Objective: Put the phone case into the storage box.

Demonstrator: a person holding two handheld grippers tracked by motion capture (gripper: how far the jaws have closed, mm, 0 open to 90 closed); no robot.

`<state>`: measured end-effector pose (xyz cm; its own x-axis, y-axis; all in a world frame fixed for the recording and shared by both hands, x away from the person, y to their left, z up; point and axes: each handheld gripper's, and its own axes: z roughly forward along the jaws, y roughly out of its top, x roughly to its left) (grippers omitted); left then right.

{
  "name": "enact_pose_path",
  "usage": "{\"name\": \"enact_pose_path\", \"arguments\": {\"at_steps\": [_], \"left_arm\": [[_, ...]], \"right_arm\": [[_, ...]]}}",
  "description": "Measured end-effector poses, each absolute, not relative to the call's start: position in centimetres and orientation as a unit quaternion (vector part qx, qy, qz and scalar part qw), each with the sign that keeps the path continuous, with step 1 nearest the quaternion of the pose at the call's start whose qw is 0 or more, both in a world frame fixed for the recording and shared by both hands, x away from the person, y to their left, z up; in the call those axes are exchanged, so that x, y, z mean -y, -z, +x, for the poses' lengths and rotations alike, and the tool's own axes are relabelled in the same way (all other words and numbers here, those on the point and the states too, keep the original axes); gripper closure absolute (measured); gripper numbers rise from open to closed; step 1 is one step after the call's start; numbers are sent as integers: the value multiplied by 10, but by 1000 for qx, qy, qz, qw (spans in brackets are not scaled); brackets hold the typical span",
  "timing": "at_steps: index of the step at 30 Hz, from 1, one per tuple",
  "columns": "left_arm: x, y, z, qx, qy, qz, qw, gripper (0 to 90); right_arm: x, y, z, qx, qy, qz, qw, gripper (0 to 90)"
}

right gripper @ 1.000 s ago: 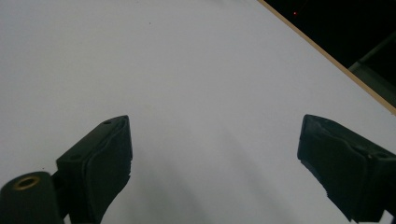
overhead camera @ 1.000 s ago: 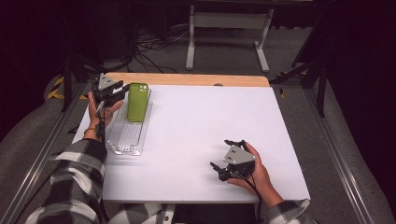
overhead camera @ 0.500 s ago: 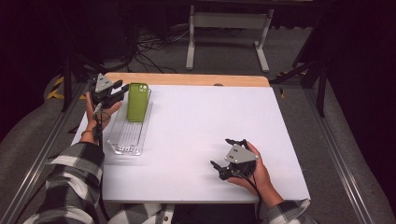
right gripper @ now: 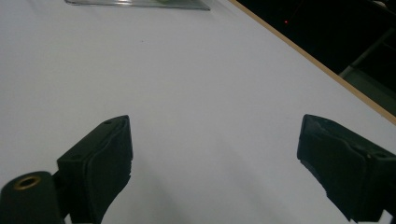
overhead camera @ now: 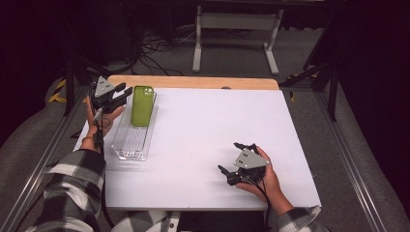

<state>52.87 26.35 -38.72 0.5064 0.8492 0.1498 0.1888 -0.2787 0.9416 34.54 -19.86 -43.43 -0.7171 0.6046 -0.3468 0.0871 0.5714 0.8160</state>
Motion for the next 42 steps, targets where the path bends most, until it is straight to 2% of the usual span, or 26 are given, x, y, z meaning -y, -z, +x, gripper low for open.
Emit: {"name": "enact_pose_path", "arguments": {"at_steps": [26,42], "left_arm": [[-257,390,493,-329,-340,717,511,601],[-258,389,471,-313,-325,718,529,528]], "right_arm": [[200,432,345,-823,-421,214,315,114],[202,429,344,-818,-426,216,320,115]]}}
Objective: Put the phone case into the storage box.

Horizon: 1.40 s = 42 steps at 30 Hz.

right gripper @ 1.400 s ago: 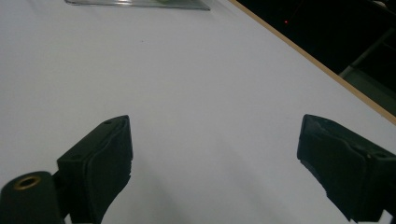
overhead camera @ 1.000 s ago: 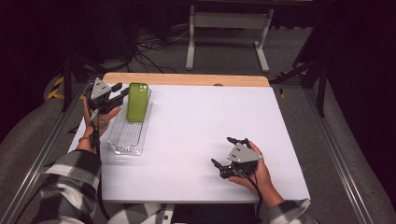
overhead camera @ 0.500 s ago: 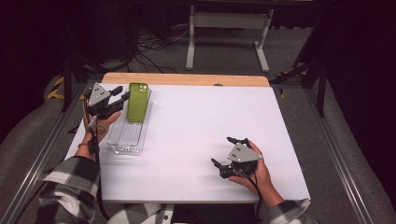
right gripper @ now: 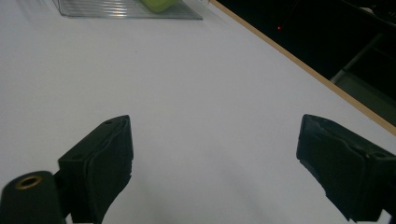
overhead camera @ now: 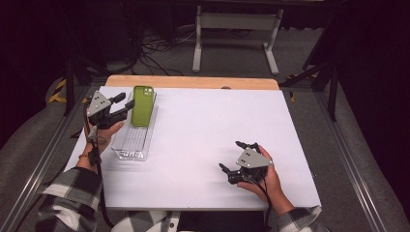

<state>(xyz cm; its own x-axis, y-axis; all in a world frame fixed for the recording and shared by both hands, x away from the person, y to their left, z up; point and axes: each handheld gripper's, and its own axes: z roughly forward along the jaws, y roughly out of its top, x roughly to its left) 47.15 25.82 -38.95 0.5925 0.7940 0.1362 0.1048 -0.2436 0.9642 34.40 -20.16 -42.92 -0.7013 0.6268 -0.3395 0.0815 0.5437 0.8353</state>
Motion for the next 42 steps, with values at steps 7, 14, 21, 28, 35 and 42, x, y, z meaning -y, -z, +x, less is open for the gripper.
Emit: {"name": "enact_pose_path", "arguments": {"at_steps": [7,14,21,28,35,42], "left_arm": [[-252,388,465,-306,-323,721,531,466],[-248,388,460,-302,-321,725,529,412],[-244,389,455,-302,-317,722,536,299],[-240,387,453,-303,-319,716,542,180],[-235,386,451,-296,-301,709,565,86],[-231,385,448,-286,-300,709,571,15]], "right_arm": [[202,429,343,-818,-426,215,321,115],[202,429,343,-819,-426,213,321,115],[201,428,343,-819,-427,212,319,115],[196,428,343,-818,-432,211,317,115],[189,430,340,-822,-432,201,313,114],[183,429,336,-823,-432,192,314,111]]}}
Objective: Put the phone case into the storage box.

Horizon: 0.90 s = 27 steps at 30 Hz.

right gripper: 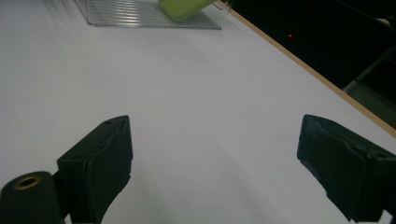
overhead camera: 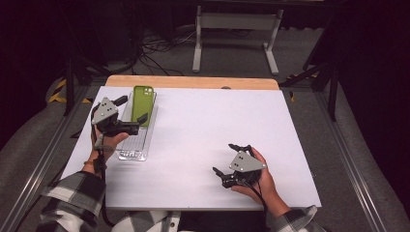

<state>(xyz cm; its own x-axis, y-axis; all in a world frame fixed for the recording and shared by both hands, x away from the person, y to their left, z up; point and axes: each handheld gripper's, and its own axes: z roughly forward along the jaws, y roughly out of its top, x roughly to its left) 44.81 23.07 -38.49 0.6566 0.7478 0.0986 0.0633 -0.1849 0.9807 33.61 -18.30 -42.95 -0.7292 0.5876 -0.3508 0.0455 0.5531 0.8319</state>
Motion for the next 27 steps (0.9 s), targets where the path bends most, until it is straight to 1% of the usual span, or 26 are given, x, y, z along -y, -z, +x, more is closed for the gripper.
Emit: {"name": "enact_pose_path", "arguments": {"at_steps": [10,16,18,27], "left_arm": [[-225,384,443,-281,-307,715,562,25],[-222,385,438,-281,-296,713,570,33],[-219,385,434,-273,-303,717,565,36],[-210,383,423,-247,-305,728,562,41]], "right_arm": [[180,427,332,-819,-443,192,308,110],[180,429,334,-823,-439,193,305,110],[181,429,334,-822,-439,194,306,110],[184,428,336,-820,-440,200,308,110]]}}
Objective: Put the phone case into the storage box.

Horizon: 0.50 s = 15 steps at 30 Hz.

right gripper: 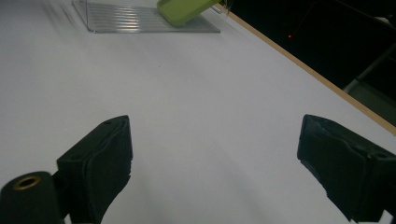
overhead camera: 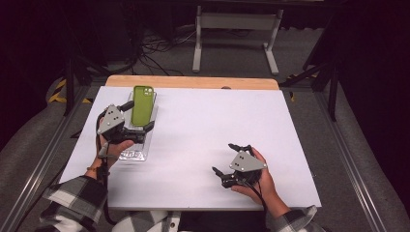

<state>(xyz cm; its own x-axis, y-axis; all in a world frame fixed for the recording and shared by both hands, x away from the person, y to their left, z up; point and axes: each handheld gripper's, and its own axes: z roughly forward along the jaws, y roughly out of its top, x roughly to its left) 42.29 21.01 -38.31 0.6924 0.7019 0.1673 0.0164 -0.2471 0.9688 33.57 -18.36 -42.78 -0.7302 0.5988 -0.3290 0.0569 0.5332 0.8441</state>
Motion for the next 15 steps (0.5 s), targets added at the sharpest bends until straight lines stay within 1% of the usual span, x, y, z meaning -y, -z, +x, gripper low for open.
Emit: {"name": "enact_pose_path", "arguments": {"at_steps": [15], "left_arm": [[-203,383,411,-233,-303,731,566,43]], "right_arm": [[189,424,336,-812,-446,206,315,111]]}}
